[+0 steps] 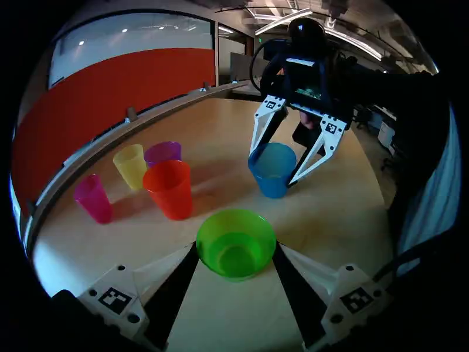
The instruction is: Pour water
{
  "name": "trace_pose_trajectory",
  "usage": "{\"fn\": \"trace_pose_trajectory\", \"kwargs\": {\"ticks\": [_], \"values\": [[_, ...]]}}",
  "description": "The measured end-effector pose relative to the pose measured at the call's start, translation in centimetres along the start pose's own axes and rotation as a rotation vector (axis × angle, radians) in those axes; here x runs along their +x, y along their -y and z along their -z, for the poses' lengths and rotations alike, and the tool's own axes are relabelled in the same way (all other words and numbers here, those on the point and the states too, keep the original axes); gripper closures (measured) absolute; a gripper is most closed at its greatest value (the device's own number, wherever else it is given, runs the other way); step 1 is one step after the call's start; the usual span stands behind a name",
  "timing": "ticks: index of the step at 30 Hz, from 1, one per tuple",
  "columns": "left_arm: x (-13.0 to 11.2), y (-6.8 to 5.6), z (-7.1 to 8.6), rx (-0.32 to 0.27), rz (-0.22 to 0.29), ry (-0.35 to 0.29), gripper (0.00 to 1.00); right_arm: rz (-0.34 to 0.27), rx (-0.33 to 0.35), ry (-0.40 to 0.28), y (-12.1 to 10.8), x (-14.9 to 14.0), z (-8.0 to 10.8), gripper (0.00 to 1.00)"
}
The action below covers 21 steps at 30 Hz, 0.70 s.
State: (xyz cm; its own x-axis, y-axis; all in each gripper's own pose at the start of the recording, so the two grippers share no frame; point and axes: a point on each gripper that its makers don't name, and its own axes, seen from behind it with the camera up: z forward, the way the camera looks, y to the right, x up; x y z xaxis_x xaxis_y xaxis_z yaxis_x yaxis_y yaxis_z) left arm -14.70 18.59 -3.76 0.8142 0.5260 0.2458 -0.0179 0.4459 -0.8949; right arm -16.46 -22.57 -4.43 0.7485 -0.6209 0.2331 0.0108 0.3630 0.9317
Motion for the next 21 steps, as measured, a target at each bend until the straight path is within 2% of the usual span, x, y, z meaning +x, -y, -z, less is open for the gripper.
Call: {"fn": "trace_pose_trajectory", "kwargs": {"ticks": [3, 9, 21], "values": [[0.0, 0.0, 0.0, 0.004, -0.009, 0.002, 0.13, -0.007, -0.001, -0.003, 0.0, -0.1, 0.1, 0.09], [-0.1, 0.0, 0.1, 0.006, 0.005, 0.000, 0.12, -0.020, -0.004, -0.002, 0.1, -0.7, 0.6, 0.08], [-0.2, 0.0, 0.0, 0.011, 0.005, 0.014, 0.11, -0.014, -0.010, 0.029, 0.4, -2.2, 1.2, 0.08]]}}
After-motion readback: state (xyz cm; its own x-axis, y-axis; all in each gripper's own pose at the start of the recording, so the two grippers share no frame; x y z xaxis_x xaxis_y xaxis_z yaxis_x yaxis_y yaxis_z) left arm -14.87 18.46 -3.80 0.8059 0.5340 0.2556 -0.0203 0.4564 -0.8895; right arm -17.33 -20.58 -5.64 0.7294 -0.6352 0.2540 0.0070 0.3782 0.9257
